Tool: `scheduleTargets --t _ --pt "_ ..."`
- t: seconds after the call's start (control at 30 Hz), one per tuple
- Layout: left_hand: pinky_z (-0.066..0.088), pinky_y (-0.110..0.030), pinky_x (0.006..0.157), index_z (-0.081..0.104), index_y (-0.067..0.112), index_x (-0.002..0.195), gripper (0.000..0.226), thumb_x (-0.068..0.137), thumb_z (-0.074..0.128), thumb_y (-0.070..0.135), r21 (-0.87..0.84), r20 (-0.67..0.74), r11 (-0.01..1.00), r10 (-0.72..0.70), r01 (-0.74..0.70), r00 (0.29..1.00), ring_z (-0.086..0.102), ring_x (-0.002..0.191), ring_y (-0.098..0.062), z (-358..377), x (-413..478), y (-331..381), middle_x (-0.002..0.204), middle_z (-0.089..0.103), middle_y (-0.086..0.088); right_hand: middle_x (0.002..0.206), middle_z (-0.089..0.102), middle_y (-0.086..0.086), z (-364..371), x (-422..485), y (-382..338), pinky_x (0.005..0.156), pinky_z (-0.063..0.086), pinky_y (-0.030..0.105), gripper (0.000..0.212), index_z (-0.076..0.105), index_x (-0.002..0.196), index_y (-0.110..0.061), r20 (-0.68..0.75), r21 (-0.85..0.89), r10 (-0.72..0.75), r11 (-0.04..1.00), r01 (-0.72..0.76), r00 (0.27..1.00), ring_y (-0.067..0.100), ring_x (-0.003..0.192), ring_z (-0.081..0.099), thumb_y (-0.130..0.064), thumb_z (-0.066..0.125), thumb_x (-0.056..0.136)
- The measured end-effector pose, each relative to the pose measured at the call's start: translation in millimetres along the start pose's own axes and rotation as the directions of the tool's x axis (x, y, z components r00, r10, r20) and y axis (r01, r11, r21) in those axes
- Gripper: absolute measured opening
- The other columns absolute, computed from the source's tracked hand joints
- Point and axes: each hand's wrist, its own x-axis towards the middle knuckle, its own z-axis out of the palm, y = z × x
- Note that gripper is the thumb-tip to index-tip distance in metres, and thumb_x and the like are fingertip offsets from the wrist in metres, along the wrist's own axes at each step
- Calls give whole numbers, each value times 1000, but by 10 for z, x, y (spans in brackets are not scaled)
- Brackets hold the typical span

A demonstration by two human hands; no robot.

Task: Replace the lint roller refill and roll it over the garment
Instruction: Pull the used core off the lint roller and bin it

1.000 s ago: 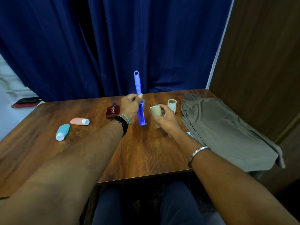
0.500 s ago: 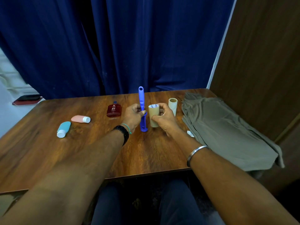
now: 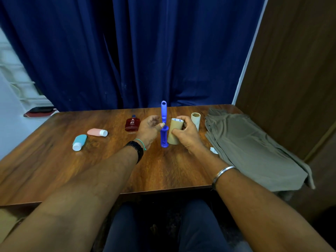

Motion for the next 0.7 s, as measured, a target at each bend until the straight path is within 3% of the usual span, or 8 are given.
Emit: scheduleTargets --t 0.17,0.3,0.4,0.5,0.57,0.63,0.7 --pt "49 -29 97 63 8 137 40 100 75 14 0 -63 1000 -14 14 998 61 116 -15 -120 -210 32 125 66 -5 113 74 2 45 -181 -120 73 58 29 60 61 123 -26 -12 -1 17 1000 -17 1000 11 90 69 -32 78 66" --pt "53 -31 70 72 10 114 28 103 71 35 -49 -68 996 -71 68 995 62 82 -14 -299 -414 25 96 66 0 100 75 9 253 -299 -183 68 59 39 45 64 111 -23 14 71 37 997 -38 999 16 81 67 -26 83 70" --pt "54 -30 66 73 12 93 36 103 68 47 -95 16 986 -134 135 991 60 66 -11 -519 -650 68 74 66 4 91 73 10 511 -384 -279 63 58 36 34 65 113 -13 75 159 57 985 -68 996 18 75 65 -6 80 83" --pt "64 -37 71 76 5 107 45 100 71 49 -114 66 973 -192 199 979 70 84 -21 -884 -838 61 95 76 -12 93 74 7 822 -517 -393 67 63 31 34 64 120 -6 163 242 84 962 -123 983 15 81 71 2 76 89" --pt "66 -39 73 74 4 116 43 99 74 44 -151 58 960 -229 235 972 73 92 -25 -1178 -942 15 114 76 -20 98 74 12 1054 -593 -416 78 65 39 31 64 118 -6 228 282 98 946 -162 969 21 90 73 3 74 90" --pt "66 -37 72 74 6 114 35 99 76 37 -182 12 957 -229 227 973 72 97 -27 -1473 -1087 -35 122 73 -23 107 73 19 1298 -685 -418 91 64 49 30 64 116 -8 317 319 124 920 -229 940 28 99 73 3 74 91" --pt "65 -33 68 73 9 103 24 96 80 31 -212 -55 958 -209 193 976 71 95 -25 -1740 -1261 -93 116 73 -20 111 72 20 1529 -797 -422 89 65 46 33 62 122 -6 415 329 131 901 -283 900 28 98 73 3 75 92"
